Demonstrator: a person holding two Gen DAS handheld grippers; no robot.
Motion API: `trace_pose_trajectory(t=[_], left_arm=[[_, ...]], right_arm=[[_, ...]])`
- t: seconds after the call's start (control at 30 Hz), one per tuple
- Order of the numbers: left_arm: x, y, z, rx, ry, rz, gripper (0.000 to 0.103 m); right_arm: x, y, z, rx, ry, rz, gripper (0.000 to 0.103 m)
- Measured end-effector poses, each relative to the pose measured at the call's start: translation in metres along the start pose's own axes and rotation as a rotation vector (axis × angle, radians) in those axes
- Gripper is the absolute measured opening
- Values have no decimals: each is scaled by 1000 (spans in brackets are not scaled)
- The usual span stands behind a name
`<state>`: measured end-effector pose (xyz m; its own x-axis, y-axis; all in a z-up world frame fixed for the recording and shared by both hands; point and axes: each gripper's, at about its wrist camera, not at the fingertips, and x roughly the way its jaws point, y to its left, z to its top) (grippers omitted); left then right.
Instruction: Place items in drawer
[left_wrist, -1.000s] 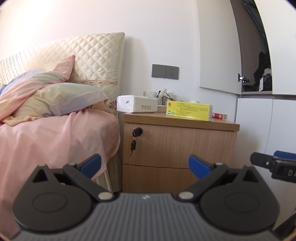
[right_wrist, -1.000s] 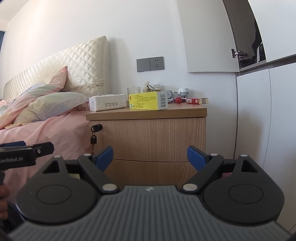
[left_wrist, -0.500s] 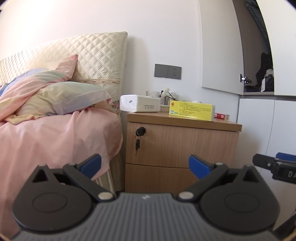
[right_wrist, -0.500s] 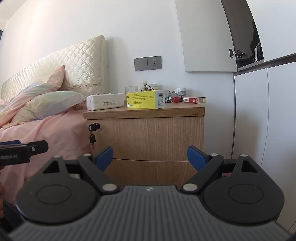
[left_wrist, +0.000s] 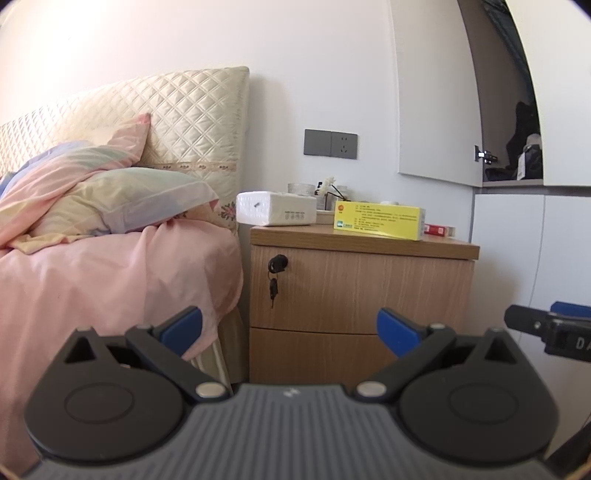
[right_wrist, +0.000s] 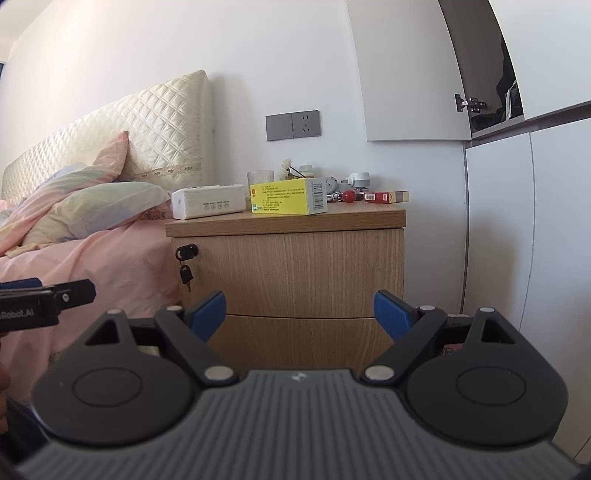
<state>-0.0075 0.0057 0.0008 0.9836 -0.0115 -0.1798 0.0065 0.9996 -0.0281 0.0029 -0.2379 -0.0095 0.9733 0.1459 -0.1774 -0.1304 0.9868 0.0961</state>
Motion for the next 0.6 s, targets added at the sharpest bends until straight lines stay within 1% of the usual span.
trace_pose_trajectory(t=[0.27, 0.6], left_arm=[[1, -3, -2, 23, 8, -1, 103], [1, -1, -2, 18, 5, -1, 103]], right_arm=[[-2, -2, 0, 1, -5, -3, 89], [-2, -2, -1, 1, 1, 1, 89]])
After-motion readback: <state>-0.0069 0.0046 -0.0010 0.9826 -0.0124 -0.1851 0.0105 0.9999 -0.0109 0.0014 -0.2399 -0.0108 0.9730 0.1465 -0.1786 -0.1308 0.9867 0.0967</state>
